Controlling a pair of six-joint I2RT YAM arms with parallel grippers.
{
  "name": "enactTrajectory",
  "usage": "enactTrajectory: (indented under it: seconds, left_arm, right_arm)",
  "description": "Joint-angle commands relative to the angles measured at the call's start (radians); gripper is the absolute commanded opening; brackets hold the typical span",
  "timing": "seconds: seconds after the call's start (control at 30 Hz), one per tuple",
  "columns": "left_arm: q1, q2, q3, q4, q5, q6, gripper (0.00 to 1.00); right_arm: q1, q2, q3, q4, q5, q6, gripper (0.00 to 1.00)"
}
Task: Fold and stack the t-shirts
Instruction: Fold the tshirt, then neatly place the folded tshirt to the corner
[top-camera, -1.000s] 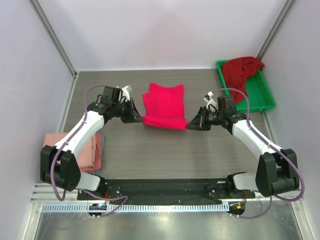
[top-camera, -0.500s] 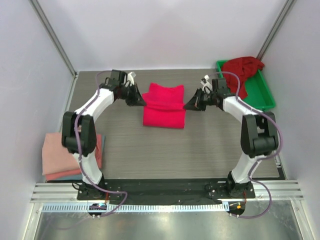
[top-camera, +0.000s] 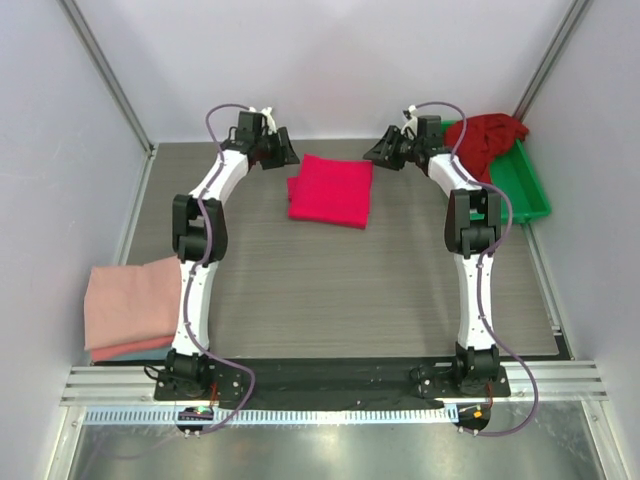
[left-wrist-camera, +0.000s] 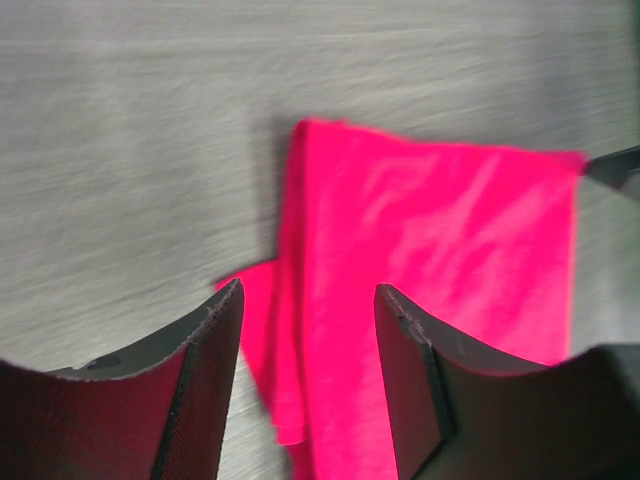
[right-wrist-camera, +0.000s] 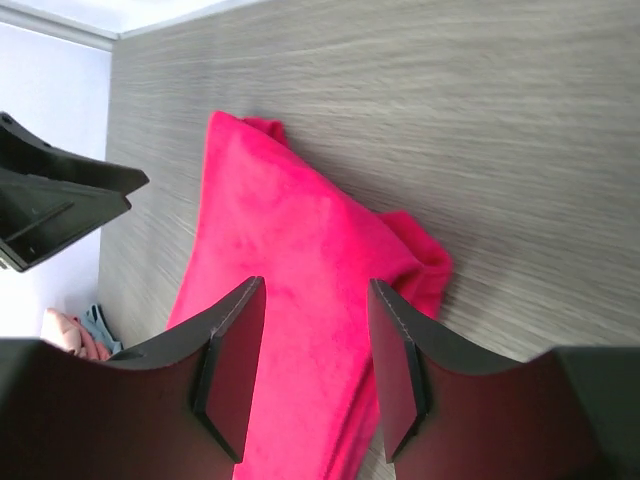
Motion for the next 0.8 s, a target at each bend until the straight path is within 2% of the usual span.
enactTrajectory:
  seconds: [0.0,0.1,0.2,0.37,0.53,0.77]
  left_arm:
    - [-0.003,-0.079,-0.064,0.027,-0.08,0.044,0.57]
    - [-0.003,-0.155,-0.102,-0.057,-0.066,0.111,0.65]
    - [0.008,-0.201,-0.168,-0.134,0.006,0.14,0.67]
    - [0.037,-0.229,-0.299,-0.125,0.083,0.088,0.7]
    - [0.07,-0.156,-0.282,-0.061,0.142,-0.013,0.71]
    - [0.11,-0.008,-0.241,0.096,0.339,-0.181,0.71]
  right_arm:
    - [-0.002,-0.054,0.026,0.04,-0.02,0.001,0.51]
    - [0.0,-0.137,-0.096,0.052,-0.051,0.007,0.51]
    - [0.008,-0.209,-0.221,0.063,-0.085,0.013,0.49]
    - [0.027,-0.31,-0.341,0.055,-0.105,-0.046,0.48]
    - [0.057,-0.28,-0.324,-0.028,-0.079,-0.123,0.48]
    - [0.083,-0.157,-0.227,-0.1,-0.016,-0.191,0.47]
